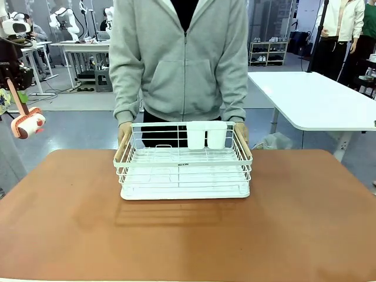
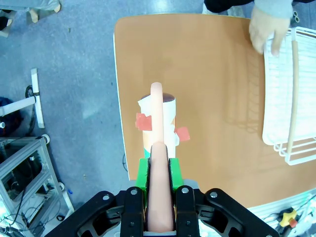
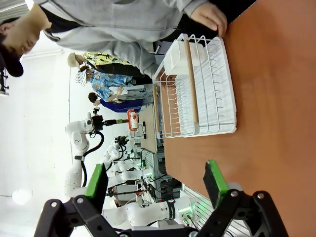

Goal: Clean the table.
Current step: Place the Lint Roller down when the Dish drying rack is positioned in the middle of the table.

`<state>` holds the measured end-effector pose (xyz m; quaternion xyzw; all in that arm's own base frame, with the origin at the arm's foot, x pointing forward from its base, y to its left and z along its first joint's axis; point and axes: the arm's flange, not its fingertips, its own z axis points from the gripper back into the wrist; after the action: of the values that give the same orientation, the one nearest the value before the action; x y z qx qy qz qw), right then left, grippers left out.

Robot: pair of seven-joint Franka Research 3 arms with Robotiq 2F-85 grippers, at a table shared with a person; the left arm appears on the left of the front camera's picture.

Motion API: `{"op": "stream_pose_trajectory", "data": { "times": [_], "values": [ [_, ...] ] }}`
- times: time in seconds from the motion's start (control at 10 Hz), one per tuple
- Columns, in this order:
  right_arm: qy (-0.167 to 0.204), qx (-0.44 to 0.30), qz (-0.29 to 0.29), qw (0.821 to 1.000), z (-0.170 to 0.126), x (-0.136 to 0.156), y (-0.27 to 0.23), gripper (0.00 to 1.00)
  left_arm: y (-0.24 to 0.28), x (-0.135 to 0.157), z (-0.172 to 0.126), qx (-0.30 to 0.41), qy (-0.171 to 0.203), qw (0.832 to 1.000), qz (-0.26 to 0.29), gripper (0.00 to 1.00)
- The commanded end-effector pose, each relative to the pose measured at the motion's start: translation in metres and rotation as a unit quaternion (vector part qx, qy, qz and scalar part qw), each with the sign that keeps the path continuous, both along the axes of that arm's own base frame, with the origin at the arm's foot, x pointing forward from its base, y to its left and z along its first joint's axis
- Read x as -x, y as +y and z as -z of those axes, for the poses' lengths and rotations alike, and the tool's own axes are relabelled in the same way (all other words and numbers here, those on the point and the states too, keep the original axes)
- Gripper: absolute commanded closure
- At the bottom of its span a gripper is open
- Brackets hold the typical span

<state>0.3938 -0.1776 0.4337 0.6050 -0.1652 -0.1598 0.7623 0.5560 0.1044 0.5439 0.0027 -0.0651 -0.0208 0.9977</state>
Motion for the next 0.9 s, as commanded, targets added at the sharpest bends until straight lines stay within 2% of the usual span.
{"op": "stream_pose_trajectory", "data": {
  "times": [0.0, 0.8],
  "values": [
    [-0.003, -0.004, 0.002, 1.000, -0.0022, 0.0027, 0.0022, 0.00, 0.0028, 0.0006, -0.0035, -0.008, 0.000, 1.000, 0.001, 0.79],
    [-0.003, -0.004, 0.002, 1.000, -0.0022, 0.0027, 0.0022, 0.00, 0.0028, 0.0006, -0.0035, -0.008, 0.000, 1.000, 0.001, 0.79]
  ]
}}
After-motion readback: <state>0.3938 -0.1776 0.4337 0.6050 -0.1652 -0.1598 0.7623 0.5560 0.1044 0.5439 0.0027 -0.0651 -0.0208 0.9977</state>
